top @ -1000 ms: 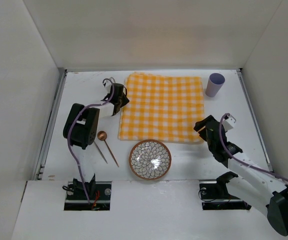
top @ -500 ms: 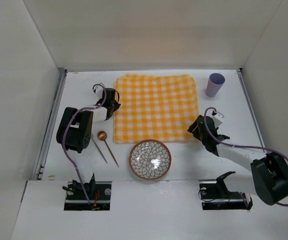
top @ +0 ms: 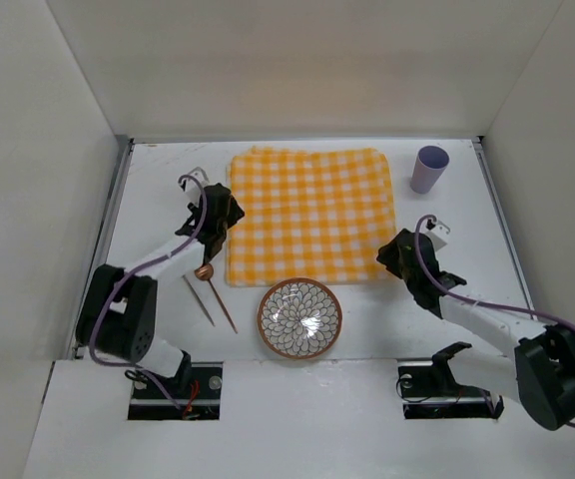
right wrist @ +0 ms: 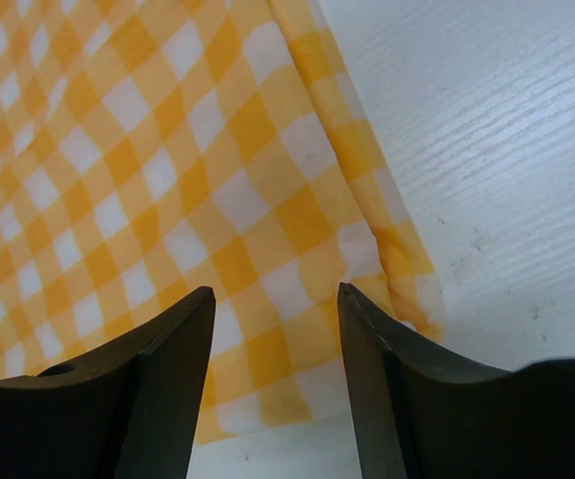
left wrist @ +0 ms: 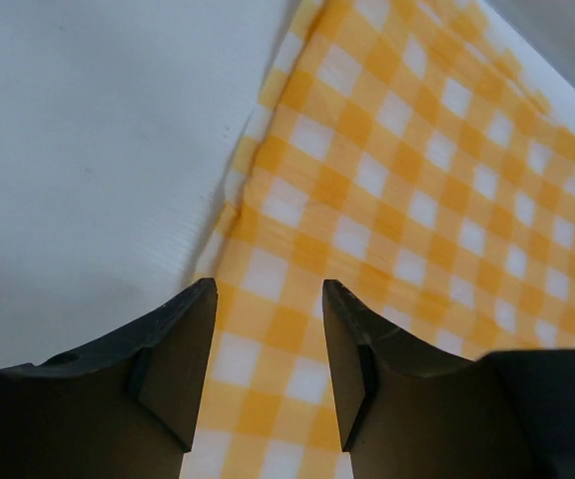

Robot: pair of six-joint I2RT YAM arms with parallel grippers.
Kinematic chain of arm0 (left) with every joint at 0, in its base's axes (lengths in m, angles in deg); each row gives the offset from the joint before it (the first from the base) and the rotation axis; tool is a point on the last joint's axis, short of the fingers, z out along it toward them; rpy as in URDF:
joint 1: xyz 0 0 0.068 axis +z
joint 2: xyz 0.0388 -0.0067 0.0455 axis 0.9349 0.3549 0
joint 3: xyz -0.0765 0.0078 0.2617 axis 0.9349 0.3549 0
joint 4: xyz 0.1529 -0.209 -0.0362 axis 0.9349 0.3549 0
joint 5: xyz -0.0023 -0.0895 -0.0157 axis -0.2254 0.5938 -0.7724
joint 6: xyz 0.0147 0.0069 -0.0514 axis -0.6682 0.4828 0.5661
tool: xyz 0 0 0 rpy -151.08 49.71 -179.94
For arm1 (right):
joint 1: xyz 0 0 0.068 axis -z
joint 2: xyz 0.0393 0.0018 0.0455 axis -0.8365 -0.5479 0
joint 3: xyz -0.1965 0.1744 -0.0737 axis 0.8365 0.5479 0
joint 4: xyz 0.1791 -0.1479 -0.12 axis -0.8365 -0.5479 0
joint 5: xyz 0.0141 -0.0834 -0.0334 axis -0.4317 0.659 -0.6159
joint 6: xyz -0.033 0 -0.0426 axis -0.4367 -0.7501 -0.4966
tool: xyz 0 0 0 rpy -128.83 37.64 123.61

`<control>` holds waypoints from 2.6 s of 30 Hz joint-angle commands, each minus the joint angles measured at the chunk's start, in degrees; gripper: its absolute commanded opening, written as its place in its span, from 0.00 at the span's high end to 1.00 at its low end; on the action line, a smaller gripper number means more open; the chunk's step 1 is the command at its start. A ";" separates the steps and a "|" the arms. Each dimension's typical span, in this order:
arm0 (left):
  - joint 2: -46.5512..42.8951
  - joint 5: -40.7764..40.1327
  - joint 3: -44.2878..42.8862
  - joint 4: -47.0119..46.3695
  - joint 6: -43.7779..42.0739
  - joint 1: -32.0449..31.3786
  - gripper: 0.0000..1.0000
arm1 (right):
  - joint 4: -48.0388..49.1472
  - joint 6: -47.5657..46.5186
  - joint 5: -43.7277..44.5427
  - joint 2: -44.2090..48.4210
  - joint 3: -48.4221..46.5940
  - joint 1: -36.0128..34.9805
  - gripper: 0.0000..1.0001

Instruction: Set the dinner table for one person

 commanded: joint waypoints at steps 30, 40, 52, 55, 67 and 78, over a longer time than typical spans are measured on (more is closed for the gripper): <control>-18.54 -4.80 22.01 17.77 18.26 -14.15 0.89 | -1.73 -0.26 -1.75 5.60 1.23 -4.73 0.41; -24.34 -5.58 26.14 20.50 17.12 -11.16 0.94 | -10.52 -2.27 -7.81 11.38 2.64 -16.85 0.22; -33.12 -6.46 24.22 21.55 13.26 -13.00 0.62 | -11.49 -2.10 -20.83 14.92 3.52 -20.64 0.17; -36.82 -9.18 22.37 22.08 10.80 -14.58 0.56 | -8.95 -2.28 -23.02 11.15 3.43 -22.30 0.19; -39.64 -11.03 20.78 10.84 3.67 -15.12 0.51 | 5.98 2.91 -27.94 -3.79 4.92 -25.04 0.39; -38.67 -8.57 22.54 2.22 1.82 -9.67 0.50 | 8.13 4.06 -35.86 -0.84 2.22 -23.28 0.93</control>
